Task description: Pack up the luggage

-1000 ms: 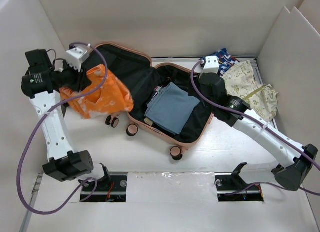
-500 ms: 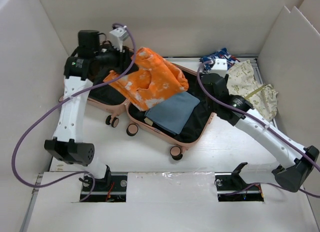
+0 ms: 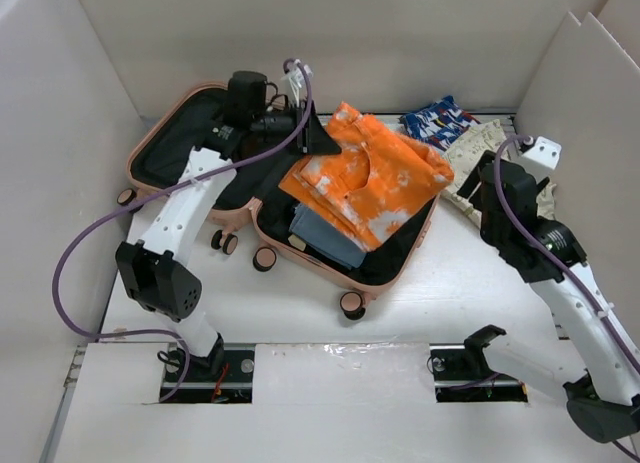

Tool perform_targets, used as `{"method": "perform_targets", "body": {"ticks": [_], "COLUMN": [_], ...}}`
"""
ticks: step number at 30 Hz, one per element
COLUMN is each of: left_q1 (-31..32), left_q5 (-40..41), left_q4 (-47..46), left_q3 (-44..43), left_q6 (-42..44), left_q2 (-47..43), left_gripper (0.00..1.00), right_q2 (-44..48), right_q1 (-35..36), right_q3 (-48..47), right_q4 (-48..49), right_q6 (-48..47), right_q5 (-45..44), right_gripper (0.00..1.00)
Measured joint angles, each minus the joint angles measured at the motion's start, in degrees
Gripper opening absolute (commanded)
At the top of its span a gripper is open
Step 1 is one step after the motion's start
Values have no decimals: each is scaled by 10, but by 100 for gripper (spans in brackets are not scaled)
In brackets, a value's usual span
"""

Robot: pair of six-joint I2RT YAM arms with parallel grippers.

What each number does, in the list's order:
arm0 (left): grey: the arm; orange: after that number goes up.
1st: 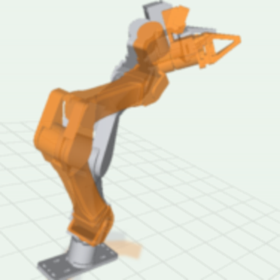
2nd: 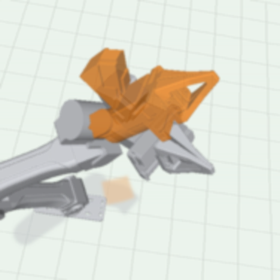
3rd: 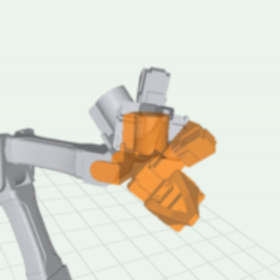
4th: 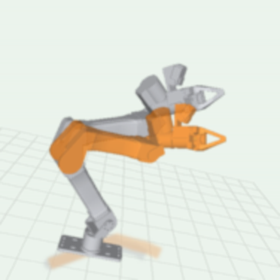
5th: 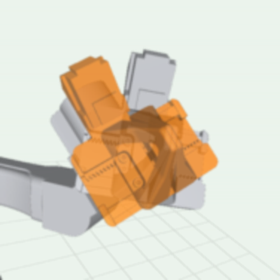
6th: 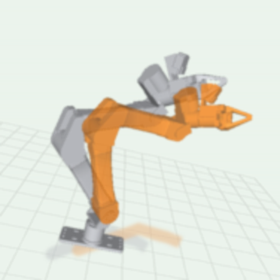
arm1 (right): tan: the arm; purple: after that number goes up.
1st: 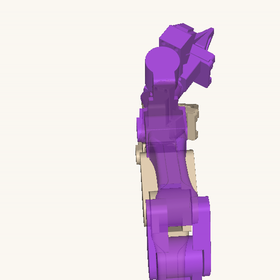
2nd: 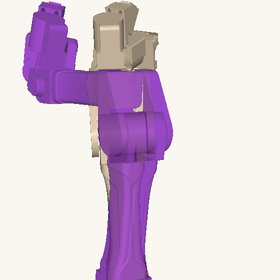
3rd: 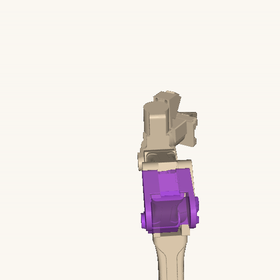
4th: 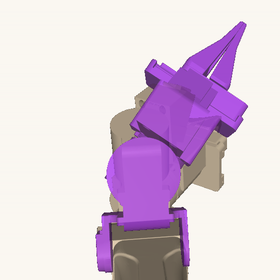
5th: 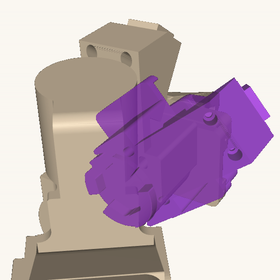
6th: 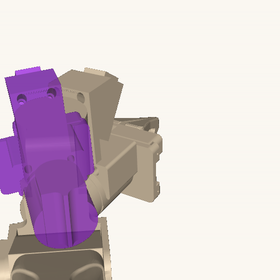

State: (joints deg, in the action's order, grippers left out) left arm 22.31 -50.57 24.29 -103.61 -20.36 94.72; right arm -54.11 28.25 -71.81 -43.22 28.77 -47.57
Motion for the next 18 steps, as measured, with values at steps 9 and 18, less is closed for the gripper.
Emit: {"method": "perform_targets", "body": {"ticks": [9, 18], "left_q1": [-21, -2], "left_q5": [49, 228], "left_q4": [-38, -65], "left_q3": [181, 188], "left_q6": [4, 92], "left_q2": [92, 97], "left_gripper": [0, 59], "right_q2": [-39, -103], "right_q1": [-13, -145], "right_q3": [19, 24], "right_q4": [4, 38], "right_q6": [-31, -113], "right_q5": [47, 252], "right_gripper": [76, 79]}}
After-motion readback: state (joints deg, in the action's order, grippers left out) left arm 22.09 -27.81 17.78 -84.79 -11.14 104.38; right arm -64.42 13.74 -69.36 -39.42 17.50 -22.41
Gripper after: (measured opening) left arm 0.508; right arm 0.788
